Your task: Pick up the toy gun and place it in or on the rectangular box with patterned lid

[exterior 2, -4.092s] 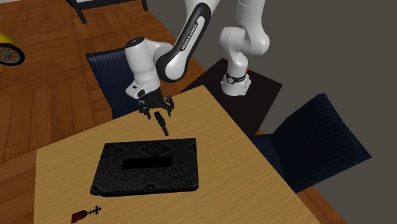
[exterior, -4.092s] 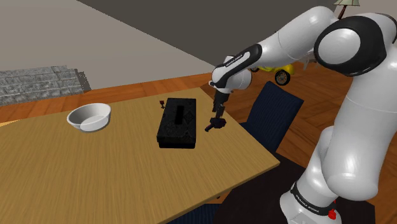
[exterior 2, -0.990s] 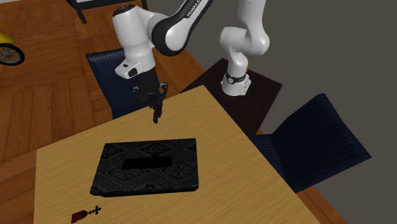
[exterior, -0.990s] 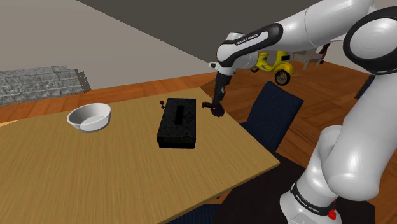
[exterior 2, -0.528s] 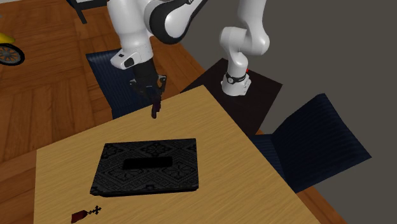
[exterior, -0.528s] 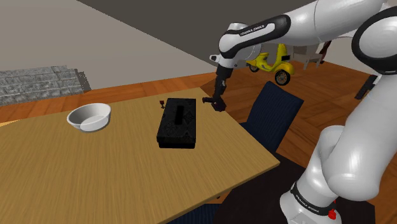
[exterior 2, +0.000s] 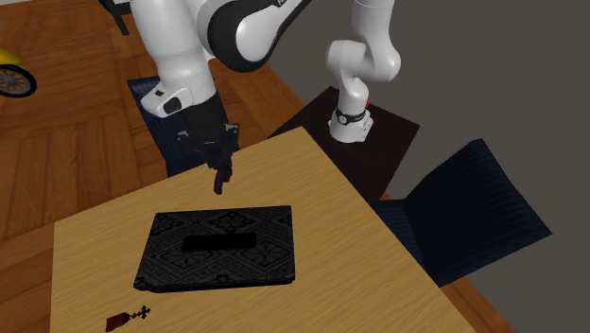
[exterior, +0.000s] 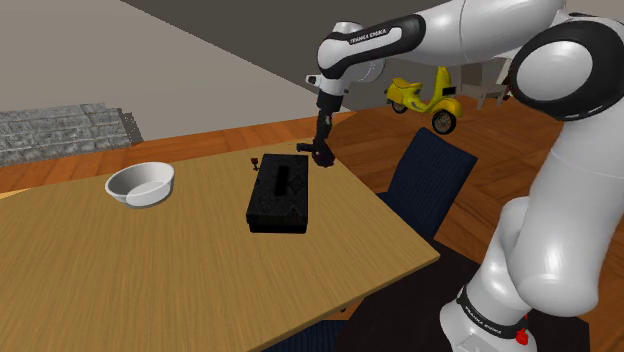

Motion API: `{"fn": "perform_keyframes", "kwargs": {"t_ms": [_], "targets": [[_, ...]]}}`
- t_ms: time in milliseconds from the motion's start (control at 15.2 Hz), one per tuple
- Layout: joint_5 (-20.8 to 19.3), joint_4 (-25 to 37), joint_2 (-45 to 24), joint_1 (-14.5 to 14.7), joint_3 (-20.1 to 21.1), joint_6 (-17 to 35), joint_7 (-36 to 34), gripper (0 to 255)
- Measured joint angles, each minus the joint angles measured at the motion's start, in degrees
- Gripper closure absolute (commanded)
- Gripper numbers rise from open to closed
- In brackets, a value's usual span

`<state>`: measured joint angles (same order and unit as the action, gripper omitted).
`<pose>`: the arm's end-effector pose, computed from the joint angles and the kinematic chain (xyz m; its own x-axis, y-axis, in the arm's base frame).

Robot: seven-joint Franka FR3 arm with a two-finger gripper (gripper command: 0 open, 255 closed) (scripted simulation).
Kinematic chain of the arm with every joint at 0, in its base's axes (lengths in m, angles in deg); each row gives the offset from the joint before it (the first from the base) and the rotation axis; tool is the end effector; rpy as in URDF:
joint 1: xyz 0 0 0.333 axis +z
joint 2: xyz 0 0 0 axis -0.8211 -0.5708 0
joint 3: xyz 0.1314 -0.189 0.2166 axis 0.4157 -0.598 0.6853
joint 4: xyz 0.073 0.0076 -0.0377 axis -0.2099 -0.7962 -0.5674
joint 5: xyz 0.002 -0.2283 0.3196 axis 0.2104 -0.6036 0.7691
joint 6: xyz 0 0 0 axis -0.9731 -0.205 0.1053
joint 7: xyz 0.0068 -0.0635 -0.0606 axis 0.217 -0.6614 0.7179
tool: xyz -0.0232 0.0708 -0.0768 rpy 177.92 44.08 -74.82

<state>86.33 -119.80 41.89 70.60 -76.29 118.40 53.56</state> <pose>0.5825 -0.0781 0.4761 0.6989 0.6906 0.1860 0.7102 -0.7009 -0.0659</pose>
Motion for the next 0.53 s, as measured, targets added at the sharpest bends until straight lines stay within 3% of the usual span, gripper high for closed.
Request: {"fn": "perform_keyframes", "kwargs": {"t_ms": [528], "targets": [[5.0,23.7,-15.8,0.1,2.6,-8.2,-5.0,255]]}}
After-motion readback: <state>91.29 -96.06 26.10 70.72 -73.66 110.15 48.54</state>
